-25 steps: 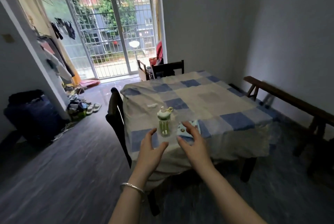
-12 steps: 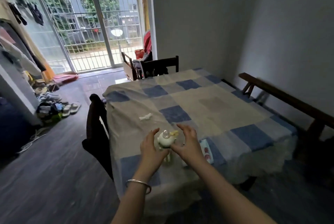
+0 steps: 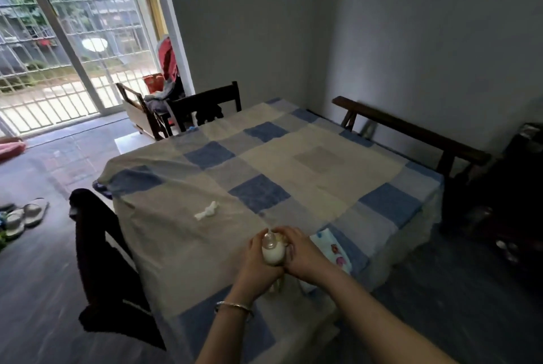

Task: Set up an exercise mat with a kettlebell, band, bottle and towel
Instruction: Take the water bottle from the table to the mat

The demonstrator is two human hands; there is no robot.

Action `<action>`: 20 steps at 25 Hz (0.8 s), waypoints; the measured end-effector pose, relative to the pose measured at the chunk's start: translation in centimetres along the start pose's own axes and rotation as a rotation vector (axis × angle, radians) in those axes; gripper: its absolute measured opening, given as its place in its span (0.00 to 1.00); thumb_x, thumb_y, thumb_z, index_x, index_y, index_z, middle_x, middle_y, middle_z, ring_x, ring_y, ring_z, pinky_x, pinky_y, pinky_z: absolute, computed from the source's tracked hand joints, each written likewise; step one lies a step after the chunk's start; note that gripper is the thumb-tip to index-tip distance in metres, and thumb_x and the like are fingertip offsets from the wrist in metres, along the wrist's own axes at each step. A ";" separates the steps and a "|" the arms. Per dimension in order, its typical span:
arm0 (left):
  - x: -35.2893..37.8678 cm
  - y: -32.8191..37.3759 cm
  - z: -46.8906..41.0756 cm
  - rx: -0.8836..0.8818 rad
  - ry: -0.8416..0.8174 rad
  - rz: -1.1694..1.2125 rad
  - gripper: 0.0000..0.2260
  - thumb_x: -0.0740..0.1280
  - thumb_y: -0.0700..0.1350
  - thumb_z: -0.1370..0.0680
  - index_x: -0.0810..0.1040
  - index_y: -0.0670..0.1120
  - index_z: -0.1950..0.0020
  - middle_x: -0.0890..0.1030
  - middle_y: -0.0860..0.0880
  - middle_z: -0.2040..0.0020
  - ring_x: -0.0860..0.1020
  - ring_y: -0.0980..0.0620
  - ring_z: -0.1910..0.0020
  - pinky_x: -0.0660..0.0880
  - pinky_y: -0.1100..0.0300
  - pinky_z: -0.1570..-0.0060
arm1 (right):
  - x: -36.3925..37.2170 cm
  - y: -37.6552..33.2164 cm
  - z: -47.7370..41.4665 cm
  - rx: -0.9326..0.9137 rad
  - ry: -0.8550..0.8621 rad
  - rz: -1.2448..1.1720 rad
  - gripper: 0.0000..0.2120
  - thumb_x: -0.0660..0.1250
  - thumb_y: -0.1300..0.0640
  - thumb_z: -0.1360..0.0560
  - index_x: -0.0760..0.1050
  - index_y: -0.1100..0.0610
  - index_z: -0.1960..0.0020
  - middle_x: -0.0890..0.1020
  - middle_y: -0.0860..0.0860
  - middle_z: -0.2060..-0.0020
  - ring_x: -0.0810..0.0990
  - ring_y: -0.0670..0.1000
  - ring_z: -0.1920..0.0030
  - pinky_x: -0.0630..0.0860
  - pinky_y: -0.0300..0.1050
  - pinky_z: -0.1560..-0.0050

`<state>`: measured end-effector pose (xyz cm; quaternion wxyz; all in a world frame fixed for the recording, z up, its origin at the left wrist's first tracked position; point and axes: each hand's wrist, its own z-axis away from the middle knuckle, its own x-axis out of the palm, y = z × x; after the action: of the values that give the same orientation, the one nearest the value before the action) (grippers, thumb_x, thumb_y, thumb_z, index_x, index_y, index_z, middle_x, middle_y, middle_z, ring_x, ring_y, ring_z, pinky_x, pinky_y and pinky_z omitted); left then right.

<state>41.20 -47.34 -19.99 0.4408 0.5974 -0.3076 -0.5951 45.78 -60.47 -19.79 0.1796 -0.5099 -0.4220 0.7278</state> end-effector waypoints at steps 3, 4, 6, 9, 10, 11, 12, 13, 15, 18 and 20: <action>0.1 -0.4 -0.1 0.038 -0.013 -0.062 0.28 0.72 0.35 0.39 0.72 0.46 0.40 0.73 0.43 0.43 0.74 0.49 0.46 0.68 0.66 0.49 | 0.2 0.0 0.5 -0.006 0.059 -0.043 0.24 0.69 0.55 0.33 0.70 0.49 0.38 0.73 0.50 0.42 0.75 0.49 0.43 0.70 0.37 0.42; 0.0 -0.5 -0.2 0.059 -0.018 -0.084 0.27 0.72 0.35 0.39 0.73 0.44 0.40 0.73 0.44 0.44 0.74 0.48 0.46 0.67 0.67 0.50 | 0.2 -0.1 0.7 -0.009 0.069 -0.035 0.23 0.69 0.55 0.32 0.70 0.50 0.38 0.74 0.50 0.42 0.75 0.48 0.43 0.70 0.37 0.43; -0.3 -0.3 -0.1 0.099 -0.068 -0.108 0.28 0.75 0.35 0.39 0.73 0.43 0.40 0.72 0.45 0.45 0.74 0.49 0.47 0.67 0.71 0.52 | 0.0 -0.1 1.2 -0.012 0.094 -0.014 0.24 0.71 0.56 0.32 0.71 0.49 0.38 0.74 0.50 0.41 0.74 0.48 0.43 0.70 0.39 0.41; -1.0 0.9 0.1 0.197 -0.159 -0.112 0.29 0.78 0.38 0.39 0.72 0.49 0.42 0.73 0.47 0.45 0.74 0.57 0.49 0.66 0.79 0.52 | -0.7 -0.1 2.7 -0.018 0.174 -0.032 0.25 0.73 0.56 0.33 0.72 0.48 0.38 0.75 0.49 0.41 0.75 0.47 0.43 0.72 0.42 0.40; -1.0 1.6 0.2 0.228 -0.178 -0.117 0.28 0.78 0.41 0.40 0.72 0.52 0.44 0.74 0.48 0.45 0.75 0.59 0.49 0.67 0.78 0.50 | -1.2 -0.2 3.5 -0.020 0.208 -0.037 0.25 0.73 0.57 0.33 0.72 0.47 0.38 0.75 0.49 0.41 0.76 0.48 0.43 0.73 0.42 0.41; -0.8 2.3 0.3 0.262 -0.189 -0.119 0.26 0.78 0.45 0.40 0.72 0.55 0.45 0.75 0.48 0.46 0.76 0.57 0.49 0.70 0.72 0.48 | -1.9 -0.4 4.5 -0.024 0.247 -0.043 0.25 0.73 0.58 0.33 0.72 0.48 0.38 0.75 0.49 0.41 0.76 0.48 0.44 0.73 0.42 0.42; -0.3 3.2 0.5 0.291 -0.195 -0.117 0.25 0.77 0.47 0.40 0.73 0.56 0.47 0.76 0.47 0.47 0.77 0.54 0.49 0.73 0.65 0.46 | -2.7 -0.7 5.5 -0.021 0.289 -0.046 0.25 0.74 0.59 0.33 0.72 0.48 0.38 0.75 0.50 0.42 0.76 0.48 0.44 0.73 0.42 0.42; 0.5 4.2 0.8 0.320 -0.203 -0.126 0.24 0.76 0.49 0.41 0.73 0.58 0.47 0.77 0.47 0.47 0.78 0.51 0.48 0.75 0.57 0.46 | -3.6 -0.7 6.7 -0.025 0.335 -0.045 0.26 0.74 0.60 0.34 0.73 0.49 0.38 0.75 0.51 0.42 0.76 0.49 0.44 0.73 0.41 0.42; 2.5 6.5 1.7 0.382 -0.239 -0.138 0.25 0.76 0.53 0.42 0.73 0.60 0.47 0.78 0.46 0.48 0.78 0.50 0.48 0.76 0.49 0.46 | -5.7 -0.5 9.8 -0.028 0.419 -0.033 0.27 0.76 0.60 0.35 0.73 0.49 0.39 0.75 0.52 0.43 0.76 0.49 0.45 0.74 0.41 0.43; 5.9 10.5 4.8 0.475 -0.339 -0.135 0.25 0.75 0.54 0.42 0.75 0.58 0.46 0.78 0.48 0.46 0.78 0.52 0.47 0.76 0.48 0.45 | -8.6 0.0 15.9 0.004 0.534 -0.048 0.29 0.76 0.60 0.37 0.72 0.47 0.38 0.75 0.49 0.44 0.76 0.48 0.45 0.74 0.42 0.43; 8.8 13.1 8.5 0.546 -0.422 -0.144 0.26 0.73 0.56 0.43 0.74 0.57 0.46 0.78 0.49 0.46 0.78 0.51 0.46 0.75 0.49 0.43 | -10.1 0.8 21.7 0.037 0.623 -0.027 0.30 0.76 0.61 0.36 0.72 0.48 0.37 0.75 0.48 0.43 0.74 0.46 0.44 0.72 0.38 0.42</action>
<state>35.84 -62.04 -11.37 0.1483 0.5772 -0.4968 -0.6309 30.73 -77.29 -11.77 0.3193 -0.6994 -0.3402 0.5414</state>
